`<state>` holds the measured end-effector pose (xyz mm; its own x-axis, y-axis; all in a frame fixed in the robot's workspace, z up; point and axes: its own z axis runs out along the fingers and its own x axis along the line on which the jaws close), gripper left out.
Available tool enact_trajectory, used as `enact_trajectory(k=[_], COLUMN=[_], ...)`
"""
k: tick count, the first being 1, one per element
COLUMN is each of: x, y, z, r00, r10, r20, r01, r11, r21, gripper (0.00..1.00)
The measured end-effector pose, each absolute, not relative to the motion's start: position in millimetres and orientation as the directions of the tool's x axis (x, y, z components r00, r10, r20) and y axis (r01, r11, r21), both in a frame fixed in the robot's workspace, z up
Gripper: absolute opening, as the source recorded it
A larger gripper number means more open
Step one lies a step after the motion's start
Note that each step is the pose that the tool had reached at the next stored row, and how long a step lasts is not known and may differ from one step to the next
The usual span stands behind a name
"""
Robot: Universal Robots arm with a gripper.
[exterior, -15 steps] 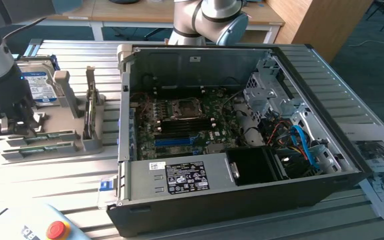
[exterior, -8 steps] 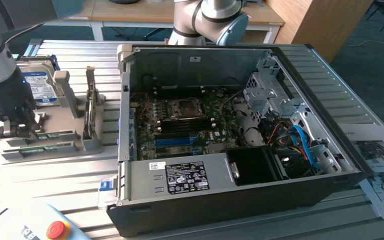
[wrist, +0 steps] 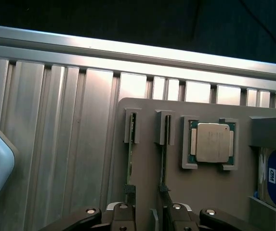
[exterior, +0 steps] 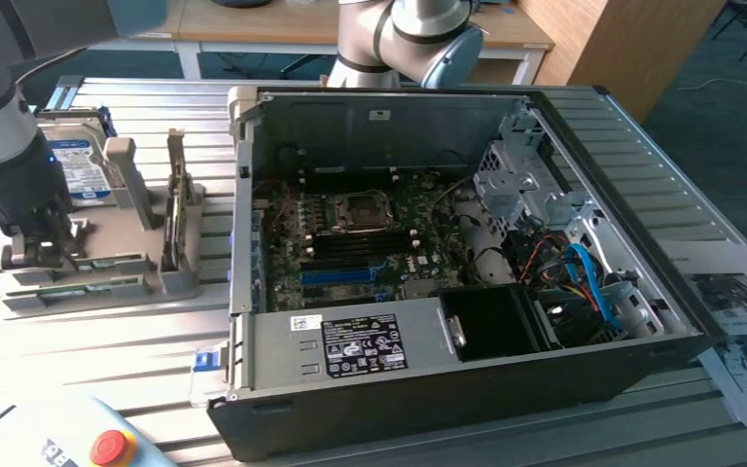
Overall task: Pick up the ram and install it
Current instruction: 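Pick up the ram and move it above insertion slot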
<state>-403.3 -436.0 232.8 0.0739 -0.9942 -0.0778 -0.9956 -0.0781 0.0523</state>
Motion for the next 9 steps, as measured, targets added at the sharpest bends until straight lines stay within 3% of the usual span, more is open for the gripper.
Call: enact_trajectory(k=[9], x=[-395.4], y=[-436.1], z=[232.8], r00=[0.073], r10=[-0.994], r20=[-0.079], r01=[-0.995], r11=[-0.078], r21=[0.063], gripper=[0.31])
